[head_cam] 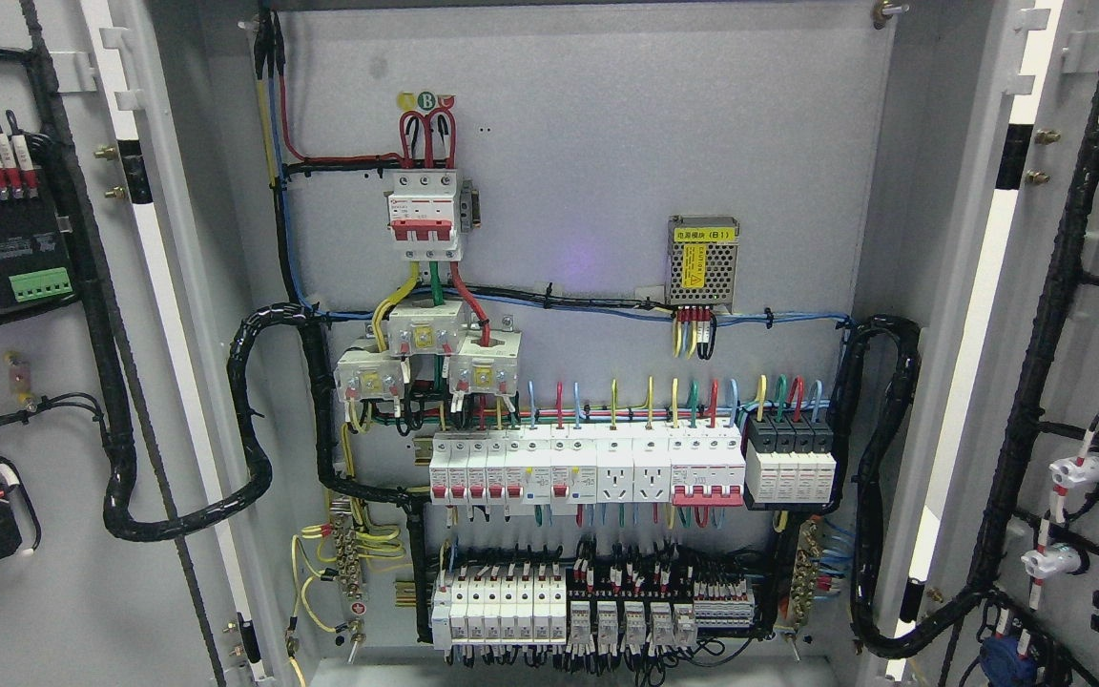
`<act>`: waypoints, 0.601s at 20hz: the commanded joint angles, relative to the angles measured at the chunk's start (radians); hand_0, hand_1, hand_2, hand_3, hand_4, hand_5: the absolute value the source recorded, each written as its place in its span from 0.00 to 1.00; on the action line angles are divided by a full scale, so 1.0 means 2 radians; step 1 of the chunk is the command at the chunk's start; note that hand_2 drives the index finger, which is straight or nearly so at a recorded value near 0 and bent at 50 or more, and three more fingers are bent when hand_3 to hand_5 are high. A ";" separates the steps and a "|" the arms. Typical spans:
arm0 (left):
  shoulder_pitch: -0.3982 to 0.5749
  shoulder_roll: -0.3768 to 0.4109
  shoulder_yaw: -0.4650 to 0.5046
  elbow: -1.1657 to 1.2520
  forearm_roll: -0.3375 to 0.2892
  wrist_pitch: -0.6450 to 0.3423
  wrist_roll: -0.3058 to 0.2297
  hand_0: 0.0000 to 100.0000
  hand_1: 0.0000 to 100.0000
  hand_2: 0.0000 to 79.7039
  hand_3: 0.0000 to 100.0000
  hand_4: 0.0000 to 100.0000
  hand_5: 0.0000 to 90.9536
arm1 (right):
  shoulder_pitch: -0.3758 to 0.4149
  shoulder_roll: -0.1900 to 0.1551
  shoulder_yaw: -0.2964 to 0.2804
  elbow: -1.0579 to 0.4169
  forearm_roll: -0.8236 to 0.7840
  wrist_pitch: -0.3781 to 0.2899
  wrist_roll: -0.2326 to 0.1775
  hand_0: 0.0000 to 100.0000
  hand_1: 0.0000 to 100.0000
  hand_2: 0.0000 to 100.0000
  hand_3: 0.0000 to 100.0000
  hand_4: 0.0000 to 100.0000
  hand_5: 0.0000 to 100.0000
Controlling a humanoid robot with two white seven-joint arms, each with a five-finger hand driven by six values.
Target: Open door with both hands
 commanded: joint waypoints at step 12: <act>0.002 -0.003 -0.069 -0.052 -0.004 -0.019 0.002 0.00 0.00 0.00 0.00 0.04 0.00 | -0.003 0.027 0.129 -0.041 0.091 -0.001 -0.015 0.00 0.00 0.00 0.00 0.00 0.00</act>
